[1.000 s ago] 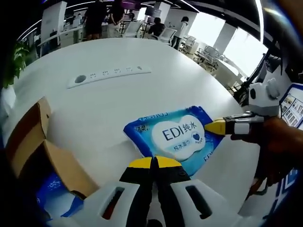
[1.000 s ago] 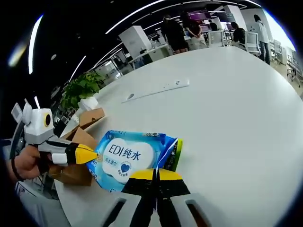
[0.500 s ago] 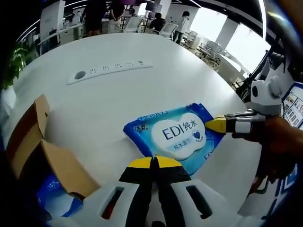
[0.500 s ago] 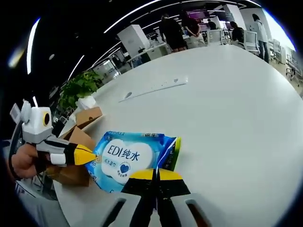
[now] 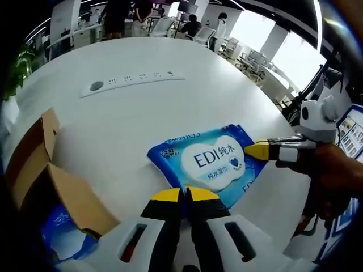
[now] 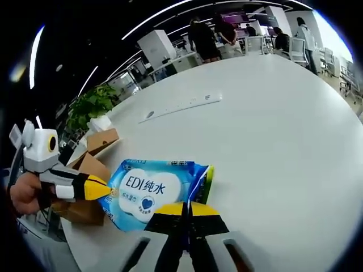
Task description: Operate the shoe box by opening the lid, removing the specified soft item, and placing it in the target area until the item is outside and the box remains undamaged.
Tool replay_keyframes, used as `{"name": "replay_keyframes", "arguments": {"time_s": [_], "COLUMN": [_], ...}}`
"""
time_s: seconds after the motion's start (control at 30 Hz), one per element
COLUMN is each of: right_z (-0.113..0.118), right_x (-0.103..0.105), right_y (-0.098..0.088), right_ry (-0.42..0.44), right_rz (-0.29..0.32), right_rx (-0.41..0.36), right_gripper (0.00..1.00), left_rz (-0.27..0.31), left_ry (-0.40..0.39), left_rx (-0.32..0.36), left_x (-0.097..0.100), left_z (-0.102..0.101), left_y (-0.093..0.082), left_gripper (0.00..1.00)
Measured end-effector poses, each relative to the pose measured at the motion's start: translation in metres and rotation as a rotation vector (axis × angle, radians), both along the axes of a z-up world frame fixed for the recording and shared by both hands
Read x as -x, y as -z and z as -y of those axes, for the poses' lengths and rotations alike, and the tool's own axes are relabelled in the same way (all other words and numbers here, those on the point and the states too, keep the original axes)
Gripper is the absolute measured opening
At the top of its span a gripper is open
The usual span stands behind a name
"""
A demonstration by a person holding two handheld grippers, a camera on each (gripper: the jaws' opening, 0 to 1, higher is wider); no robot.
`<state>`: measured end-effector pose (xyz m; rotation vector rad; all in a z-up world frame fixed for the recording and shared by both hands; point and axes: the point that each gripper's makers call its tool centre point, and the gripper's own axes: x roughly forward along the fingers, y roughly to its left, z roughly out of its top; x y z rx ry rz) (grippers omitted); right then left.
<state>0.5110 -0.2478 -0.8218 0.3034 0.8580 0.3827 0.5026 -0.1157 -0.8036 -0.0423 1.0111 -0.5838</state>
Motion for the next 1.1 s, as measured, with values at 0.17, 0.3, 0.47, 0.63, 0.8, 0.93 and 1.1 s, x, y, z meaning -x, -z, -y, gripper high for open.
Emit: {"name": "replay_keyframes", "arguments": {"time_s": [0.17, 0.3, 0.47, 0.63, 0.8, 0.93, 1.1], "right_z": [0.002, 0.005, 0.008, 0.009, 0.013, 0.012, 0.007], "right_x": [-0.001, -0.002, -0.001, 0.003, 0.012, 0.02, 0.028], "right_y": [0.0, -0.002, -0.005, -0.01, -0.019, -0.023, -0.033], "right_ry": [0.018, 0.056, 0.066, 0.079, 0.122, 0.135, 0.142], "right_rz": [-0.005, -0.012, -0.006, -0.006, 0.005, 0.019, 0.044], "right_rx": [0.0, -0.017, -0.007, 0.004, 0.003, 0.005, -0.031], "right_gripper": [0.0, 0.03, 0.04, 0.05, 0.06, 0.08, 0.12], "left_rz": [0.001, -0.003, -0.009, -0.012, -0.01, 0.021, 0.045], "left_ry": [-0.014, -0.008, -0.016, -0.035, -0.057, -0.063, -0.052], "left_rx": [0.012, 0.032, 0.038, 0.071, 0.101, 0.129, 0.187], "left_x": [0.0, 0.001, 0.004, 0.008, 0.012, 0.015, 0.021], "left_z": [-0.001, 0.0, -0.002, -0.006, -0.014, -0.024, -0.035], "left_y": [-0.003, -0.005, -0.009, -0.018, -0.03, -0.042, -0.055], "left_gripper": [0.03, 0.06, 0.08, 0.1, 0.14, 0.17, 0.18]}}
